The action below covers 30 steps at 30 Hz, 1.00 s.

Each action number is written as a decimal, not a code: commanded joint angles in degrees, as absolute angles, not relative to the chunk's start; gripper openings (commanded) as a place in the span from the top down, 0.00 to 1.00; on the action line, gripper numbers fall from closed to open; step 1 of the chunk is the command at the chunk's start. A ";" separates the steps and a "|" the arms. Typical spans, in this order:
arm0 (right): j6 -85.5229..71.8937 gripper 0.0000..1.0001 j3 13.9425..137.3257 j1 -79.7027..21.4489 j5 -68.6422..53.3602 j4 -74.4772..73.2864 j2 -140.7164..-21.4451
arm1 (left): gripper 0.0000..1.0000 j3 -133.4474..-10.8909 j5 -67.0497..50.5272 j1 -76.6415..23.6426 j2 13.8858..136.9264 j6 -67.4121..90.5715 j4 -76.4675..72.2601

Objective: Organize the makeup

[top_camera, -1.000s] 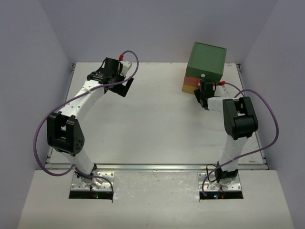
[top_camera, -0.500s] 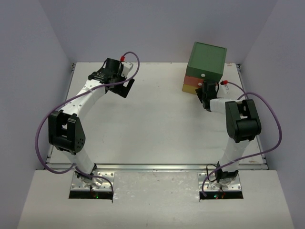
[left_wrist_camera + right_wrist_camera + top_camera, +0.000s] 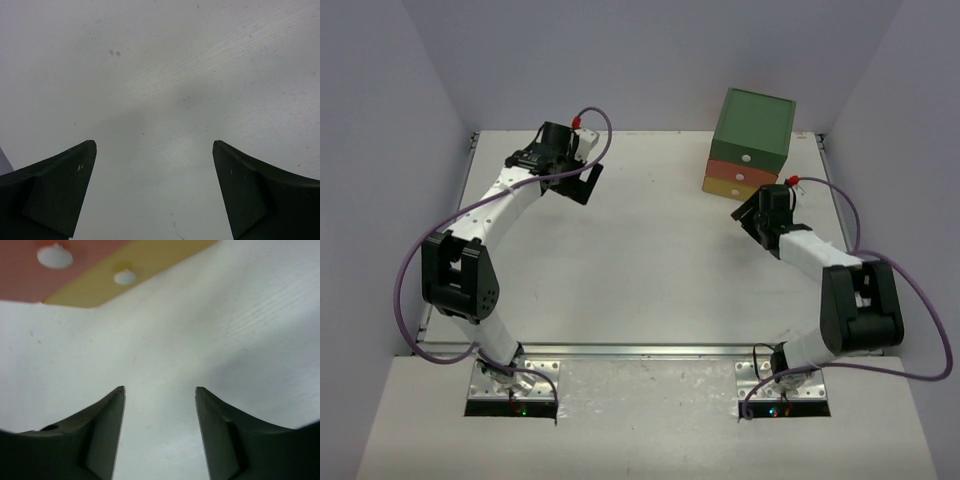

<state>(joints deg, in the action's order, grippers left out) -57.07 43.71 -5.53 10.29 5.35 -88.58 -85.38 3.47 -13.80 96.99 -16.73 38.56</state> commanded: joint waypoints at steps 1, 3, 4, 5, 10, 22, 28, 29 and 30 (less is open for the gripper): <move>-39.79 0.30 34.96 -4.31 15.71 -4.80 -74.24 | 0.00 -85.45 2.41 -13.14 95.87 -14.10 36.28; -34.94 0.22 31.21 -2.67 16.57 -6.27 -68.64 | 0.00 -82.95 2.71 -13.10 94.43 -13.95 35.36; -33.99 0.17 29.99 -1.27 16.64 -7.20 -67.25 | 0.00 -81.99 2.97 -13.10 93.54 -13.88 34.44; -32.92 0.15 29.25 0.10 16.10 -8.76 -65.63 | 0.00 -80.23 3.60 -13.10 92.90 -13.83 33.46; -31.23 0.11 25.34 5.51 16.54 -12.73 -58.86 | 0.00 -72.83 6.28 -13.01 89.49 -13.13 29.75; -41.78 0.08 25.47 5.54 23.91 -18.22 -52.68 | 0.00 -57.84 11.07 -11.57 84.61 -11.41 20.12; -44.56 0.07 25.31 5.54 24.61 -18.81 -50.53 | 0.00 -59.06 10.98 -11.43 86.31 -10.63 20.57; -44.91 0.06 25.04 5.54 24.52 -18.71 -50.09 | 0.00 -59.06 10.89 -11.43 86.40 -10.55 20.65; -45.10 0.06 24.48 5.54 24.19 -18.34 -49.48 | 0.00 -59.06 10.66 -11.43 86.59 -10.45 20.65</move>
<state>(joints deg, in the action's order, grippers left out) -42.00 23.22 5.50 21.91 -18.65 -51.68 -57.52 10.45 -12.19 86.56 -11.78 23.60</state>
